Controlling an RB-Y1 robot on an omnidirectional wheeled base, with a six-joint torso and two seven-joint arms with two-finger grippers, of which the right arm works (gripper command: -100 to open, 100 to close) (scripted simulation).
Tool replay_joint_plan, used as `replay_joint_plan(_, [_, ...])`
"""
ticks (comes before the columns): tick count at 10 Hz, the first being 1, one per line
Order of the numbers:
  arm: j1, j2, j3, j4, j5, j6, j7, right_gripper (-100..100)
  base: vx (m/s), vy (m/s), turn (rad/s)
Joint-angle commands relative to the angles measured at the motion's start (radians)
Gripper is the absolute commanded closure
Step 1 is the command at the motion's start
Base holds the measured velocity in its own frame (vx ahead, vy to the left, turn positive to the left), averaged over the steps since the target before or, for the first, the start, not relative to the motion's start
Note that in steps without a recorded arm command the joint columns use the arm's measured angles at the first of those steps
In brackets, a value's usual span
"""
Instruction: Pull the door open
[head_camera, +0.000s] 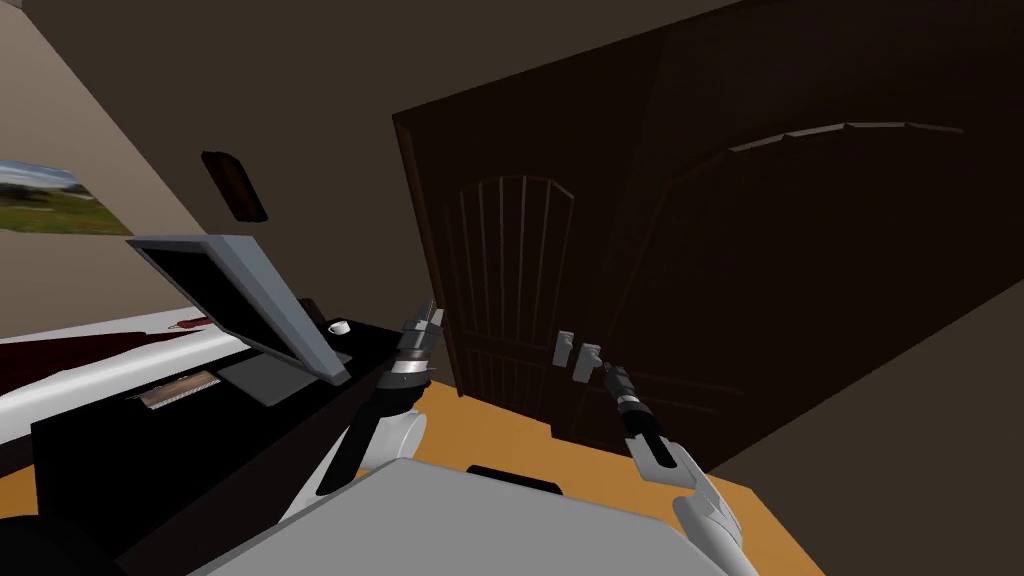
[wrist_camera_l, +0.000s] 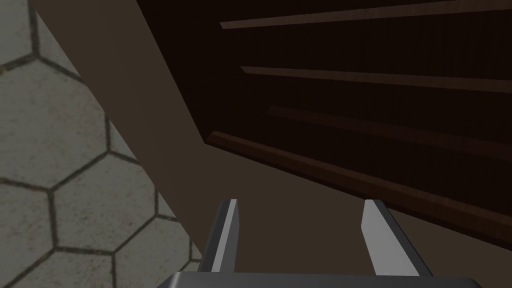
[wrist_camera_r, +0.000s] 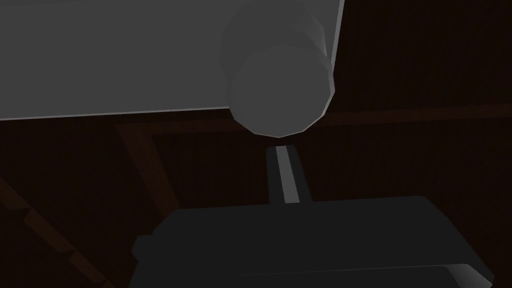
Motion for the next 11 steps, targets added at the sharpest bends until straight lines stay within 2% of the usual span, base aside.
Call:
replay_joint_plan(1, [0.013,-0.009,-0.003,-0.002,0.0,0.001,-0.007,-100,-0.105,-0.063,-0.104])
replay_joint_plan(4, [0.021,-0.011,0.012,-0.016,0.005,-0.001,-0.022,-100,-0.216,-0.043,-0.002])
replay_joint_plan(7, [0.024,-0.008,0.045,-0.041,0.014,-0.007,-0.043,-100,-0.206,0.085,0.06])
replay_joint_plan(8, [0.023,-0.009,0.036,-0.034,0.012,-0.005,-0.036,-100,-0.094,0.055,0.006])
replay_joint_plan(9, [0.035,-0.018,0.01,-0.016,0.006,-0.002,-0.029,-100,0.012,-0.079,-0.173])
replay_joint_plan(11, [0.039,-0.021,-0.011,0.0,0.002,-0.001,-0.018,-100,0.126,-0.148,-0.124])
